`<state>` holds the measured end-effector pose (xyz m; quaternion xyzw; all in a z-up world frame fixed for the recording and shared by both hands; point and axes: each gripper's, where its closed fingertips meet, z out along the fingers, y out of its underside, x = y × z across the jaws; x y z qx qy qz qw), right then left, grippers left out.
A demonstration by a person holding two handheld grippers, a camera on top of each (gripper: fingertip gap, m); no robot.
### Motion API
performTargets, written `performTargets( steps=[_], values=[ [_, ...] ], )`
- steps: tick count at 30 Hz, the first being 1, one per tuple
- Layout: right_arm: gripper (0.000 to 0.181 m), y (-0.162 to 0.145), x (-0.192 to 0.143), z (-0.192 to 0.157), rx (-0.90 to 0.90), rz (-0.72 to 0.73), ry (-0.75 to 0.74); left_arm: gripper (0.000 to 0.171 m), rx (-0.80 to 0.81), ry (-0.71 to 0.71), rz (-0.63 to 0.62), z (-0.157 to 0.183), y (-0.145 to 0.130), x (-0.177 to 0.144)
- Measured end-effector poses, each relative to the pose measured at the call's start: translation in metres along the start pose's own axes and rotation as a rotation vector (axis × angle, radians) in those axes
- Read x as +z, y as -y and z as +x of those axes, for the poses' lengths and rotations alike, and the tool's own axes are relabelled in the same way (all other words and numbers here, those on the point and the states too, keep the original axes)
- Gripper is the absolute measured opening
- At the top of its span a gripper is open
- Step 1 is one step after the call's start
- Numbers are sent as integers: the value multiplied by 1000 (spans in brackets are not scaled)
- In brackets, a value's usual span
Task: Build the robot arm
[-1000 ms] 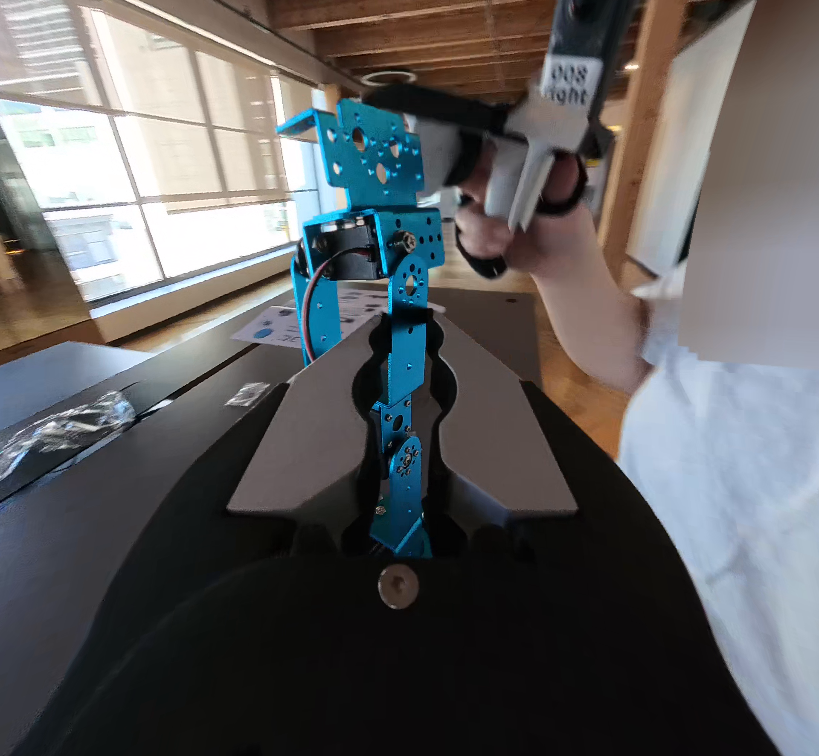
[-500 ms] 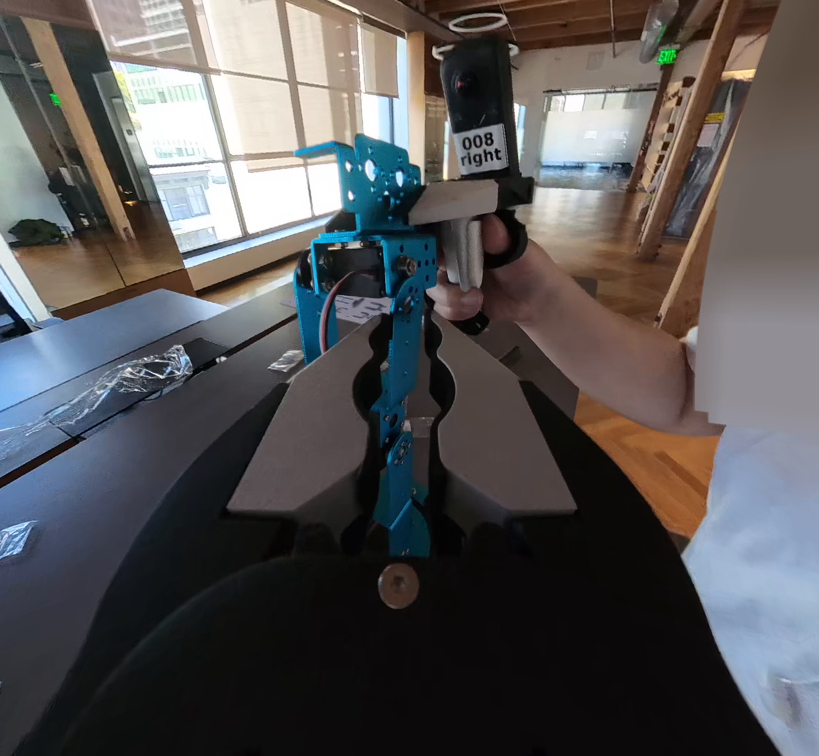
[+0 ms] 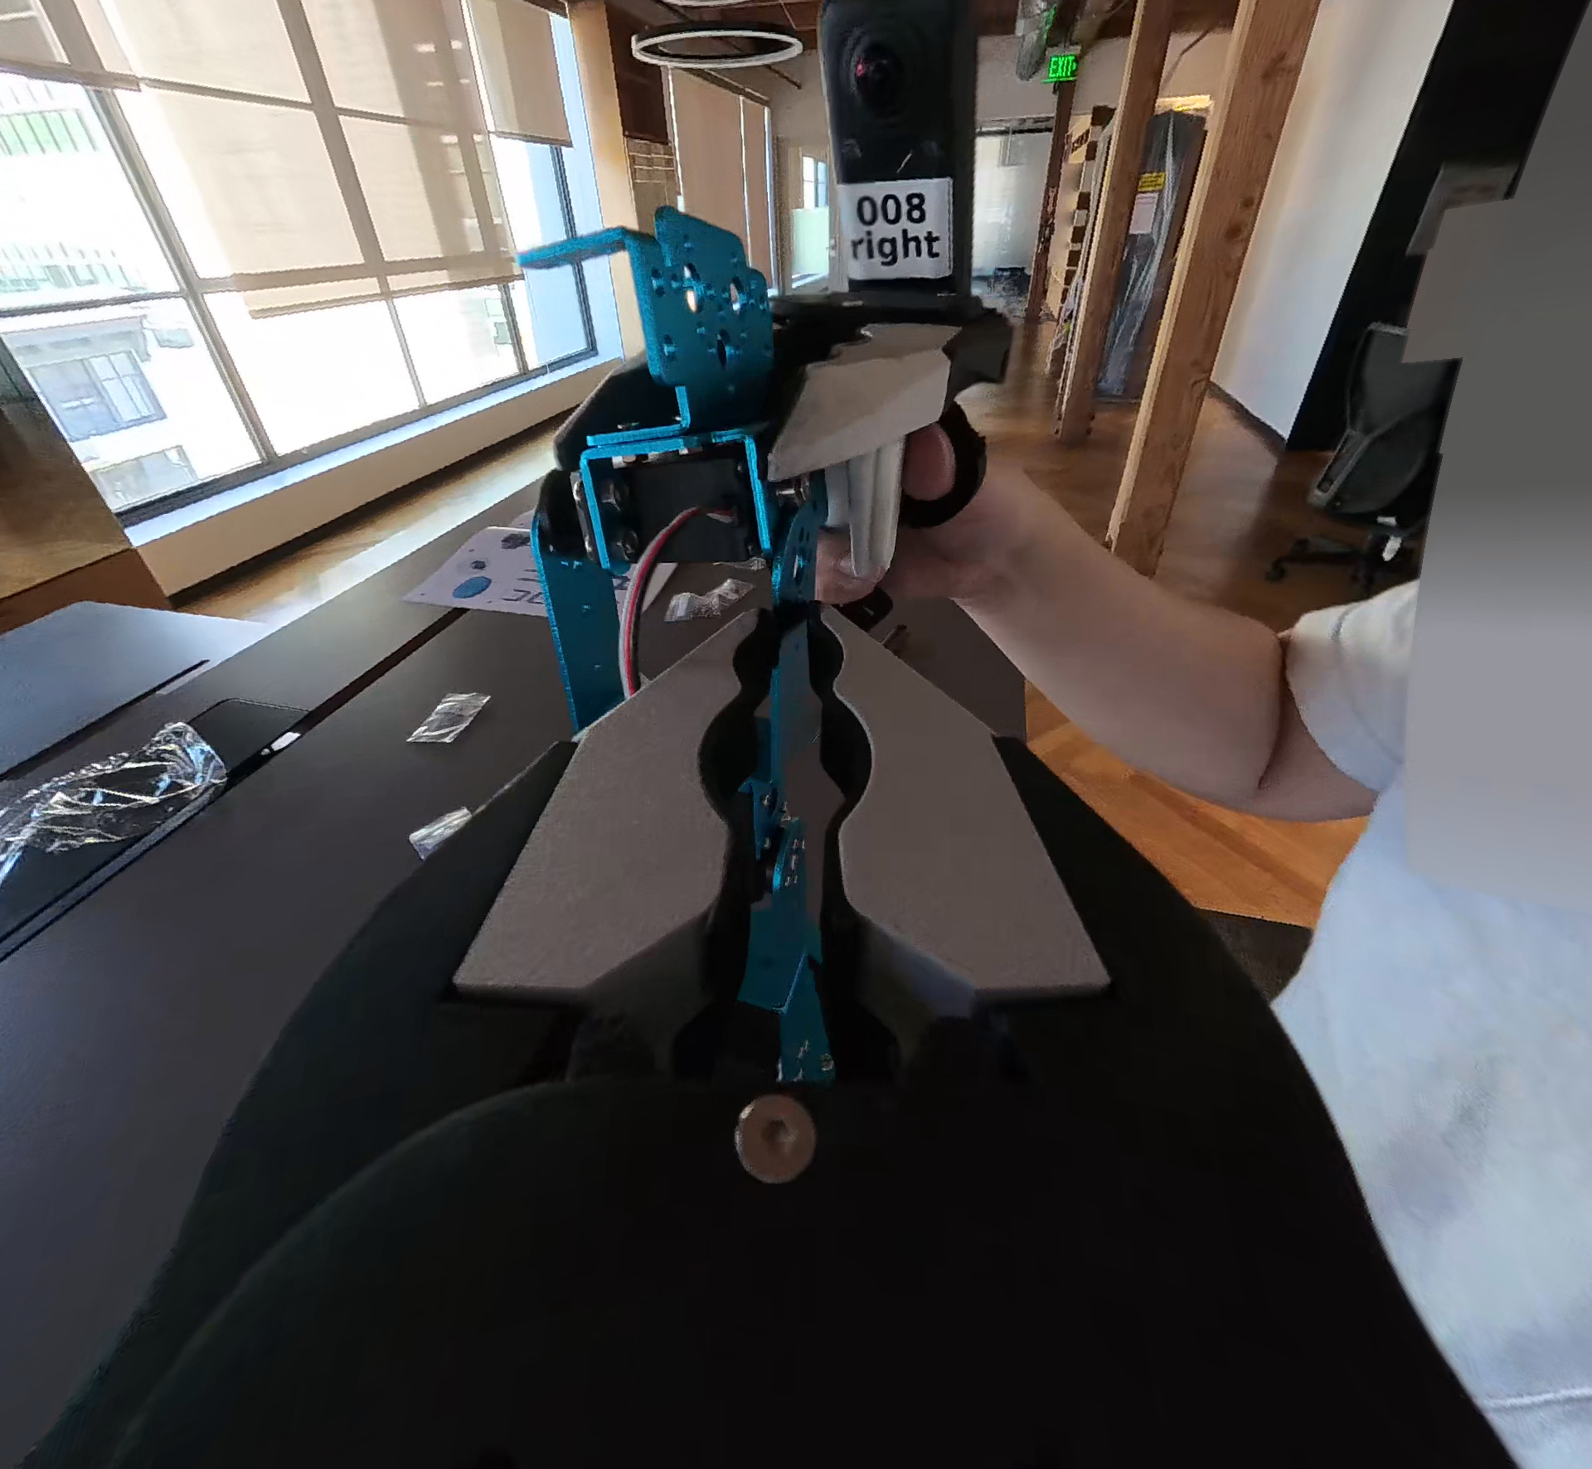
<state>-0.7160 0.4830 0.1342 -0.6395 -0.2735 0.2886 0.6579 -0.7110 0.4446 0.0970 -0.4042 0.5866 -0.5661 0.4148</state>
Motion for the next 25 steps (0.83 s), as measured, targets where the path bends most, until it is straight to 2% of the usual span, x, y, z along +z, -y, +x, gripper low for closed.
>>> performTargets(
  steps=[3, 4, 10, 14, 17, 19, 23, 25],
  values=[
    [42, 1, 1, 0, 24, 32, 16, 11, -34, -15, 16, 1, 2, -1],
    [42, 1, 2, -1, 31, 37, 26, 5, -42, -10, 17, 0, 2, -1],
    [43, 1, 7, -1, 74, 64, 61, 3, 10, -48, 5, 1, 2, -2],
    [44, 1, 5, -2, 42, 69, 61, 17, 5, -90, -23, 8, -3, 3],
    [42, 1, 6, -2, 30, 72, 80, 4, 29, -67, -33, 2, -4, 5],
    [42, 2, 6, -2, 13, 67, 73, 2, -12, -106, -31, 3, -3, 5],
    [42, 3, 6, -1, 14, 92, 73, 11, -14, -130, -9, 8, -5, 12],
    [43, 2, 6, -1, 9, 92, 76, 9, 21, -102, -16, 6, -6, 16]
  ],
)
